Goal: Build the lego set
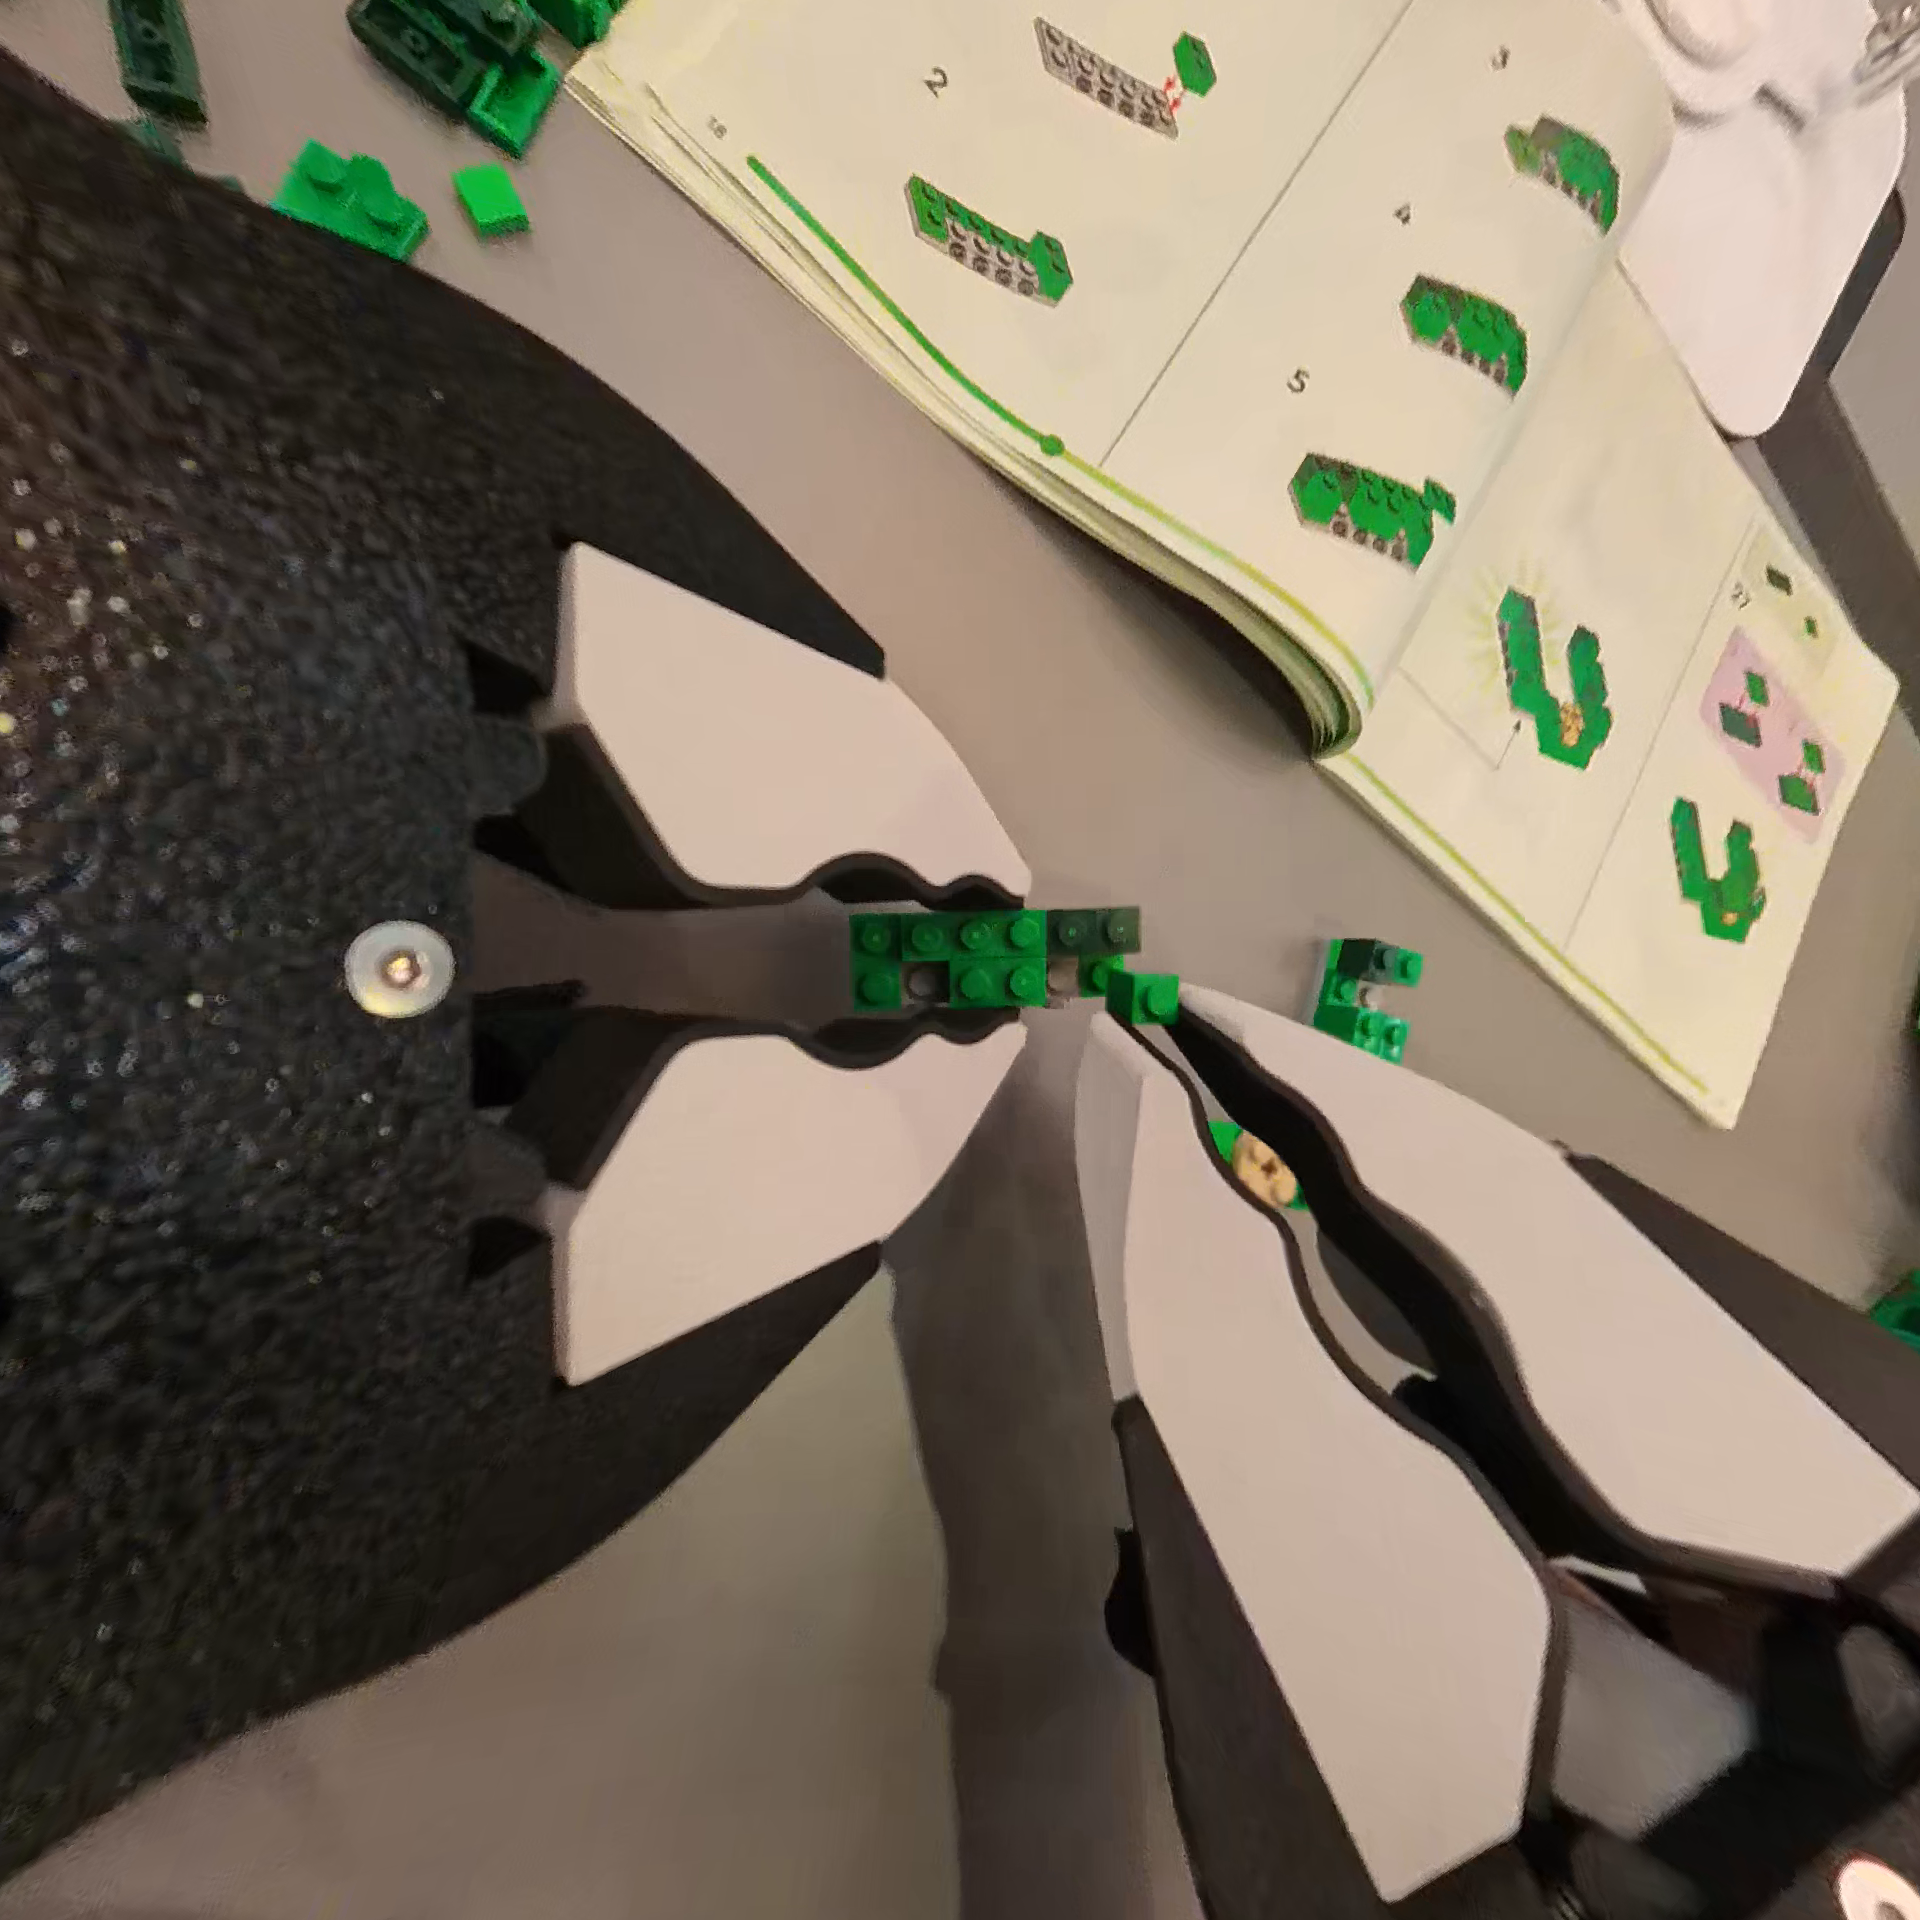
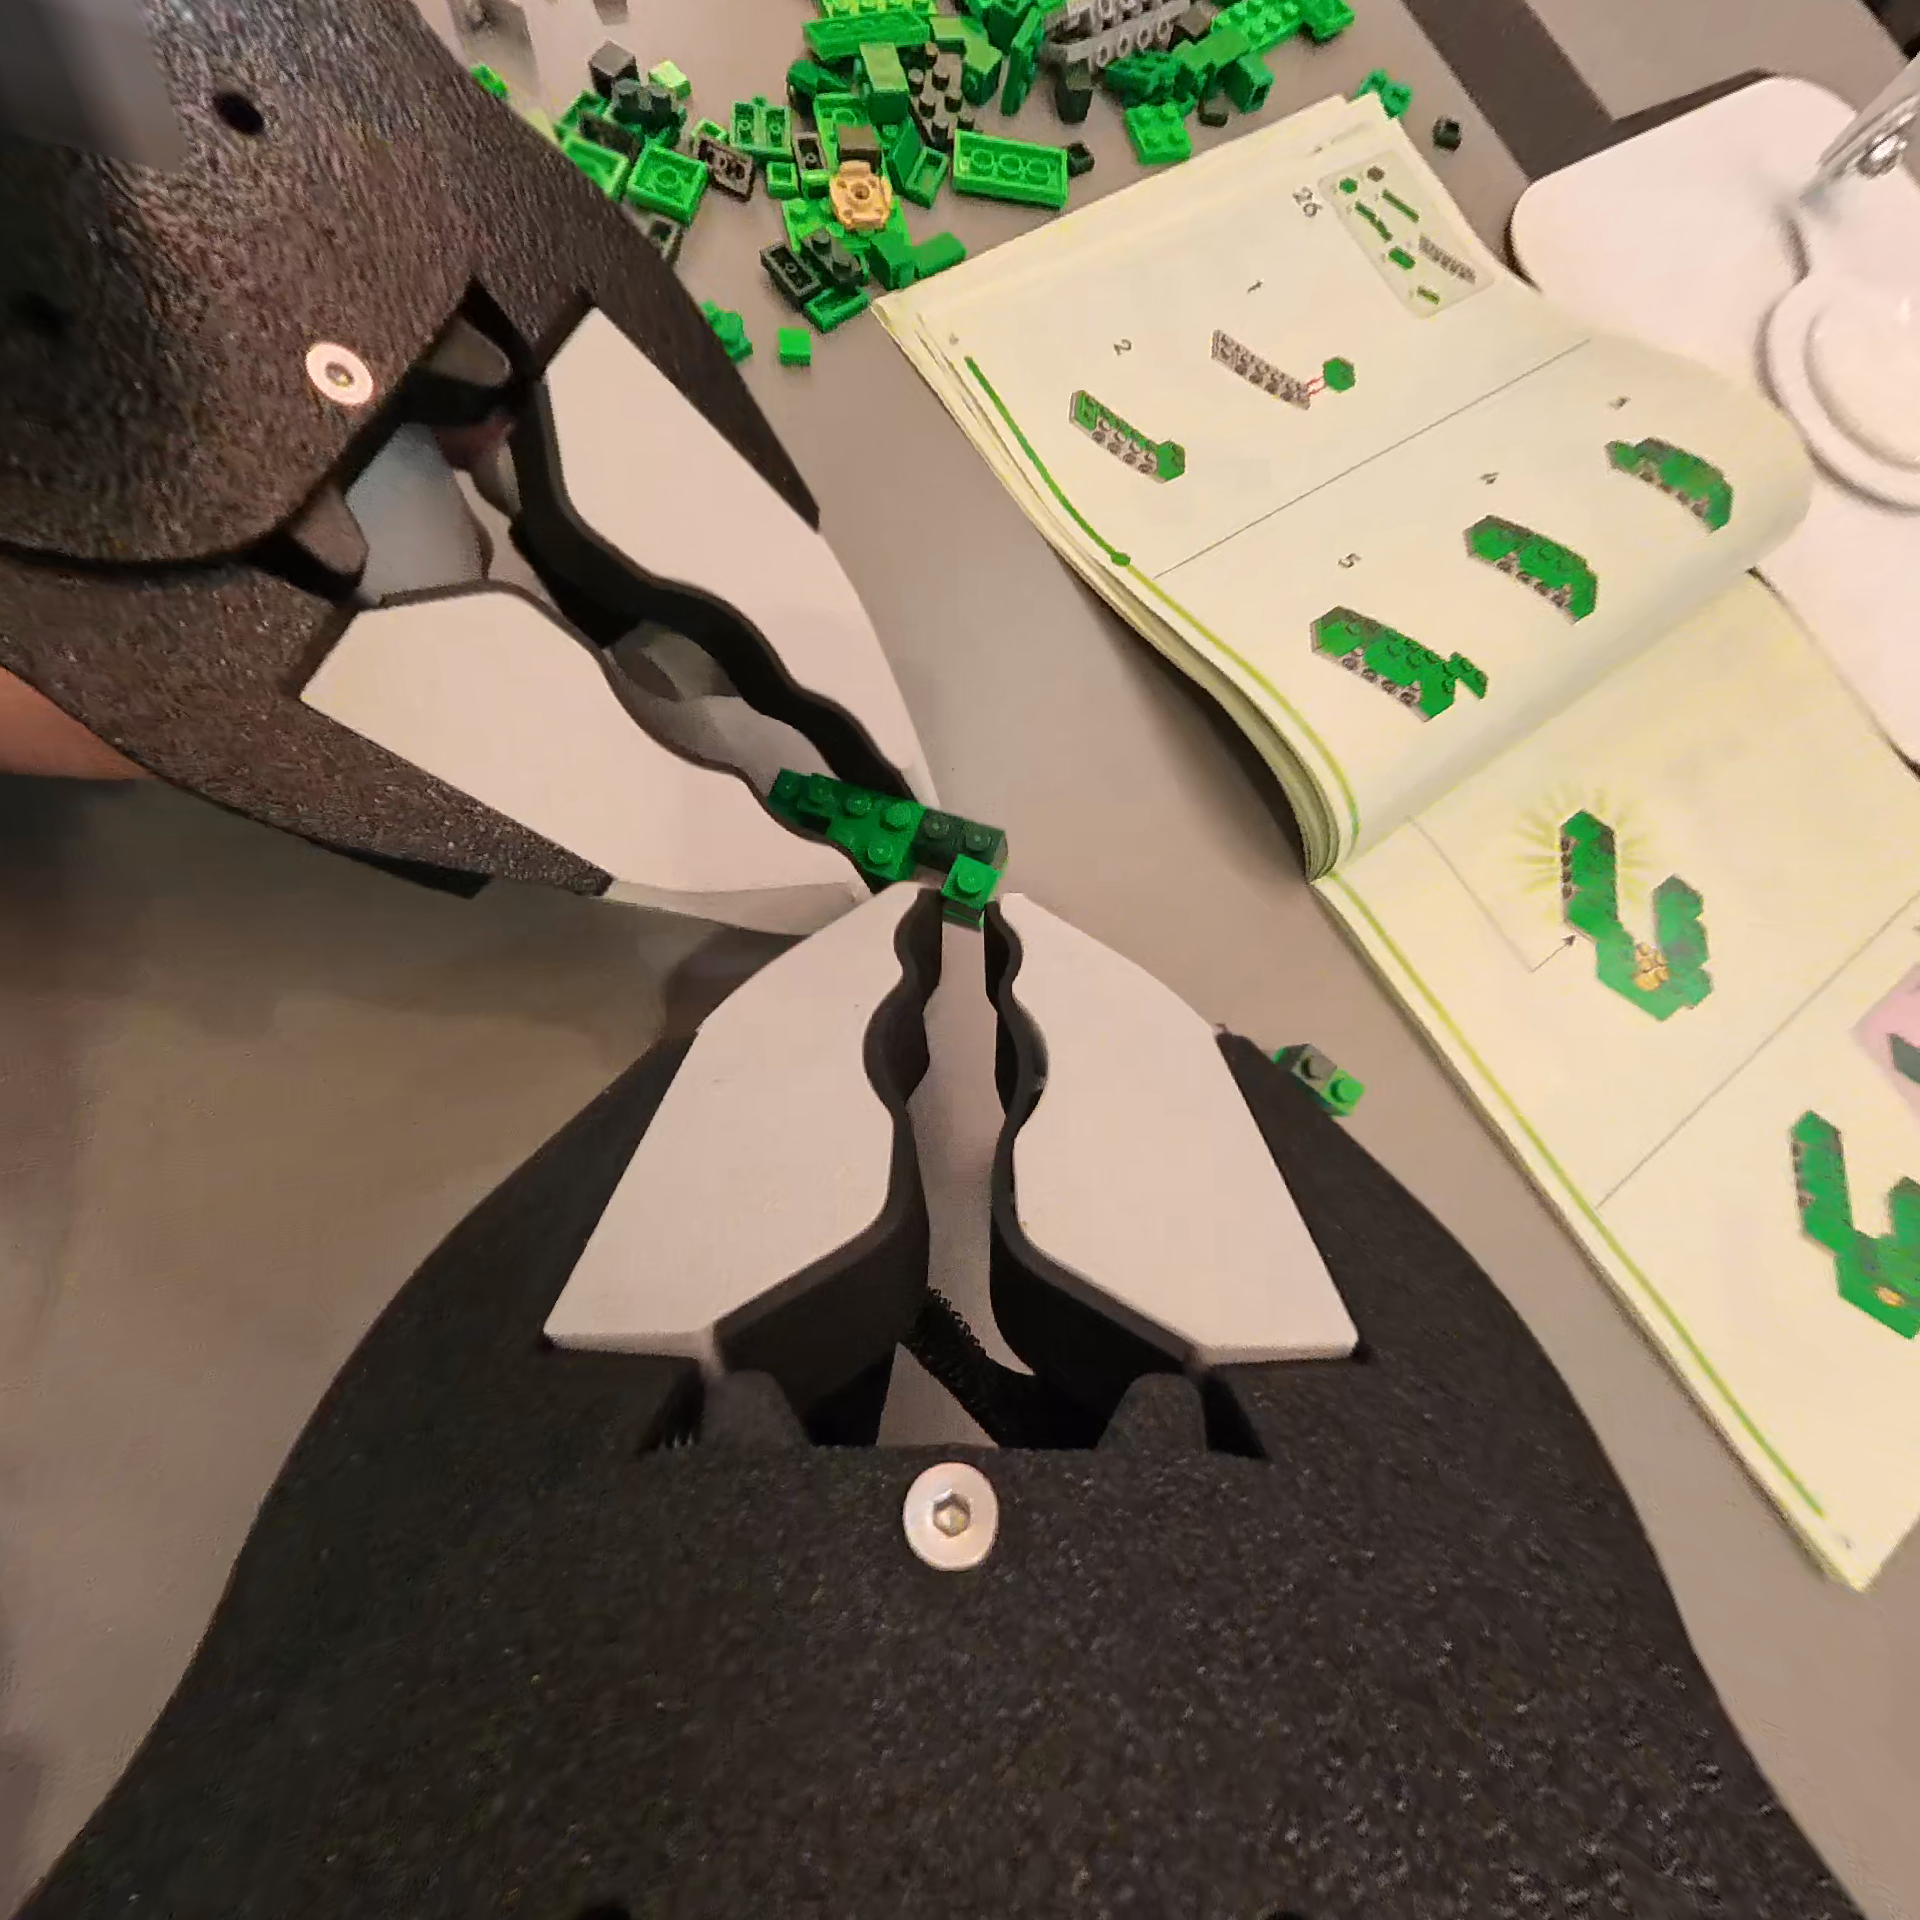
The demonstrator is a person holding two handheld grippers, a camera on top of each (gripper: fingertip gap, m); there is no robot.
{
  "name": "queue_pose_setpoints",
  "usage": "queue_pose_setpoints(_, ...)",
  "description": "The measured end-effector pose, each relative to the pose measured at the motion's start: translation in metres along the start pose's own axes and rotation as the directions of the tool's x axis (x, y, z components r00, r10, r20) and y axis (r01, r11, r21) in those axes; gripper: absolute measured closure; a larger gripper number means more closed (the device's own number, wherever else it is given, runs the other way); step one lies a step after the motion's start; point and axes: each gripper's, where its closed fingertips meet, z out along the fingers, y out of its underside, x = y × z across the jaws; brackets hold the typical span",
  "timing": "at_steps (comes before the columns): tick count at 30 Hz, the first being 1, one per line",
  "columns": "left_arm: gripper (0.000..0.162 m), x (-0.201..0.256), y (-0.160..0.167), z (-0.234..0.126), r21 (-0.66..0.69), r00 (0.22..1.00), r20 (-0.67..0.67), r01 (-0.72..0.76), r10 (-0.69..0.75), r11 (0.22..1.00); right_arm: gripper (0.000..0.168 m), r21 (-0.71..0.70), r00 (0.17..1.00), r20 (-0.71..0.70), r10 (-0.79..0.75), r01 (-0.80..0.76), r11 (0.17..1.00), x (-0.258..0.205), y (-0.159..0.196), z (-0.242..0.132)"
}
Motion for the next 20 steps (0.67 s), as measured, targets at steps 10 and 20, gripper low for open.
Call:
queue_pose_setpoints(10,0.146,0.006,0.003,0.004,-0.022,0.999,-0.012,-0.044,0.044,0.999,0.161,-0.073,1.000,0.010,-0.028,0.028,0.997,-0.002,0.013,0.005)
queue_pose_setpoints(20,0.145,0.007,0.004,0.004,-0.031,0.999,-0.020,-0.032,0.031,0.999,0.161,-0.112,0.996,-0.019,-0.089,0.086,0.990,-0.002,0.014,0.006)
